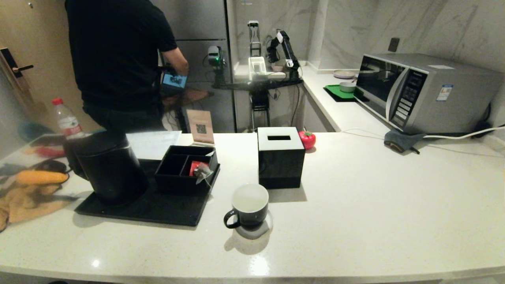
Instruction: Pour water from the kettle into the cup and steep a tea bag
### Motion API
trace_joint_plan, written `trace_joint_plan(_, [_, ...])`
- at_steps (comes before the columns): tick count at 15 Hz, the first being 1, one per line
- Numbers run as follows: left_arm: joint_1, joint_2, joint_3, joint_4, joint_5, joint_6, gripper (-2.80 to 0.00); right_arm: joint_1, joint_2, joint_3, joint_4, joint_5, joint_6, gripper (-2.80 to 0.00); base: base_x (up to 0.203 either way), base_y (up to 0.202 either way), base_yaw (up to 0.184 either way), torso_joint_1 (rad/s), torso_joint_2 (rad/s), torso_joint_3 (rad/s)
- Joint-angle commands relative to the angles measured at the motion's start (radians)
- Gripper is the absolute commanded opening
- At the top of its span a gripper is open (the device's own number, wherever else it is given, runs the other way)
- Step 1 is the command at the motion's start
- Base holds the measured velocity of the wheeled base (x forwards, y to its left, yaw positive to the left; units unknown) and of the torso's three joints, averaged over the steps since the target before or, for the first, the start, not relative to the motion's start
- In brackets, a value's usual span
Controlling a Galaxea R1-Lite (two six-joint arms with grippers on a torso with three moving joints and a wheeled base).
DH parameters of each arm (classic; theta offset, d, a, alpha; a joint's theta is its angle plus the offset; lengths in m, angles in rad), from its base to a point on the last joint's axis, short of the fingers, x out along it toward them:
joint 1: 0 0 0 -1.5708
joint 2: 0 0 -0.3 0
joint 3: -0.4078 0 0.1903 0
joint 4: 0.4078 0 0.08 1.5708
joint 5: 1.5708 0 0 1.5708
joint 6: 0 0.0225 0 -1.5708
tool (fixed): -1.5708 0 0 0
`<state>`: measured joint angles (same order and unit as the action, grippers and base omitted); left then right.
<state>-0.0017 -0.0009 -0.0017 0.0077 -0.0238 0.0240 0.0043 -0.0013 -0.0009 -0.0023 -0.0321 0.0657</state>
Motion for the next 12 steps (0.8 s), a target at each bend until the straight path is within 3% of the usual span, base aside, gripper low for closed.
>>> trace_joint_plan(1, [0.0, 0.001, 0.0, 0.0, 0.001, -0.001, -2.8, 0.0, 0.001, 0.001, -0.001, 0.0, -0.001, -2.8, 0.0, 0.0, 0.0, 0.0, 0.0, 0.0])
trace_joint_plan(9, [0.0, 0.001, -0.002, -0.002, 0.0, -0.002, -2.8, 0.0, 0.001, 0.001, 0.0, 0.0, 0.0, -2.8, 0.0, 0.0, 0.0, 0.0, 0.0, 0.0])
trace_joint_plan(12, [0.0, 0.008, -0.088, 0.037, -0.007, -0.004, -2.8, 0.0, 0.001, -0.001, -0.001, 0.0, -0.001, -2.8, 0.0, 0.0, 0.0, 0.0, 0.0, 0.0])
